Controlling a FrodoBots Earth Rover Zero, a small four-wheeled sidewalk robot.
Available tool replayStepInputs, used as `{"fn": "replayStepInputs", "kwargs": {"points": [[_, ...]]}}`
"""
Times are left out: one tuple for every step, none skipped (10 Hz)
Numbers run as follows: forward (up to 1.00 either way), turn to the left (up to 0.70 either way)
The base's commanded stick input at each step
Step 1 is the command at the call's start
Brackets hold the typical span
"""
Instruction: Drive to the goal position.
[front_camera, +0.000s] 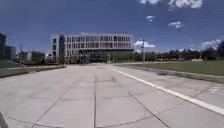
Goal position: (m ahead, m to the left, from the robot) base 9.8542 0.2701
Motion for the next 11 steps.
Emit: {"fn": "replayStepInputs", "kwargs": {"points": [[0.5,0.0],[0.5,0.0],[0.5,0.0],[0.5,0.0],[0.5,0.0],[0.5,0.0],[0.5,0.0],[0.5,0.0],[0.5,0.0],[0.5,0.0],[0.5,0.0]]}}
